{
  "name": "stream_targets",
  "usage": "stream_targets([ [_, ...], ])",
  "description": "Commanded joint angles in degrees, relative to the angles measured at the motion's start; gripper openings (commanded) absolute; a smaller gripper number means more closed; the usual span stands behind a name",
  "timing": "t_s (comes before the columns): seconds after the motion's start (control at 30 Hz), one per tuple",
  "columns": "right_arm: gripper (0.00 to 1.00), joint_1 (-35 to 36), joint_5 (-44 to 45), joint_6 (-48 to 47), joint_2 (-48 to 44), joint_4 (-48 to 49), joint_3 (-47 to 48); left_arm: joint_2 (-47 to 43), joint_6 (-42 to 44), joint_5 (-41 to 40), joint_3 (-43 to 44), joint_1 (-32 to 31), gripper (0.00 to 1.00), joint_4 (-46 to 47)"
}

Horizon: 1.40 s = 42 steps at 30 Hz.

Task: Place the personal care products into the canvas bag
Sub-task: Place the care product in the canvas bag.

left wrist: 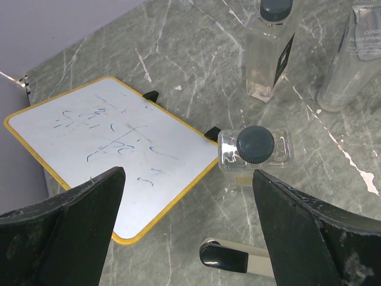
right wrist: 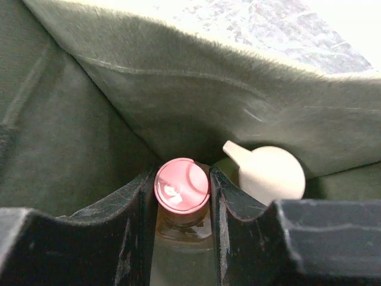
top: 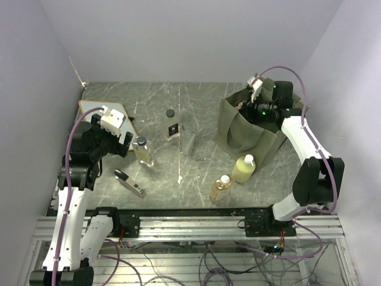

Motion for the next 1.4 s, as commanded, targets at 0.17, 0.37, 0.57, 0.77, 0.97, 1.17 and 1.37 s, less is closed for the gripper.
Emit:
stream_targets([
  [0.17, 0.04, 0.04, -2.18, -8.58, 1.83, 0.8, 1.68, -1.01, 1.15, 2.2, -1.18, 0.44, 0.99, 2.23],
  [0.37, 0.19, 0.04, 0.59, -11.61, 2.07, -1.32, 0.44, -1.32, 1.59, 2.75, -1.63, 0.44, 0.99, 2.15],
  [0.57, 0.39, 0.07, 2.53, -12.7, 1.25, -2.19, -0.43, -1.73, 1.72, 3.18, -2.13, 0.44, 0.99, 2.24],
  [0.77, 0.56, 0.07, 3.84, -10.44, -0.2, -1.21, 0.12, -1.78, 1.88, 3.39, -2.17, 0.44, 0.99, 2.12],
  [0.97, 0.72, 0.13, 4.03, -8.73, -0.47, -1.83, 1.9, -2.14, 1.73, 3.42, -2.7, 0.44, 0.99, 2.13],
  [1.17, 0.77, 0.23, 4.16, -7.94, -1.44, -2.22, 3.03, -1.44, 1.56, 3.48, -2.25, 0.44, 0.99, 1.85],
  [1.37, 0.8, 0.71, 6.43, -6.98, -2.64, -4.43, 6.2, 0.87, 3.39, 4.6, -0.51, 0.44, 0.99, -0.81],
])
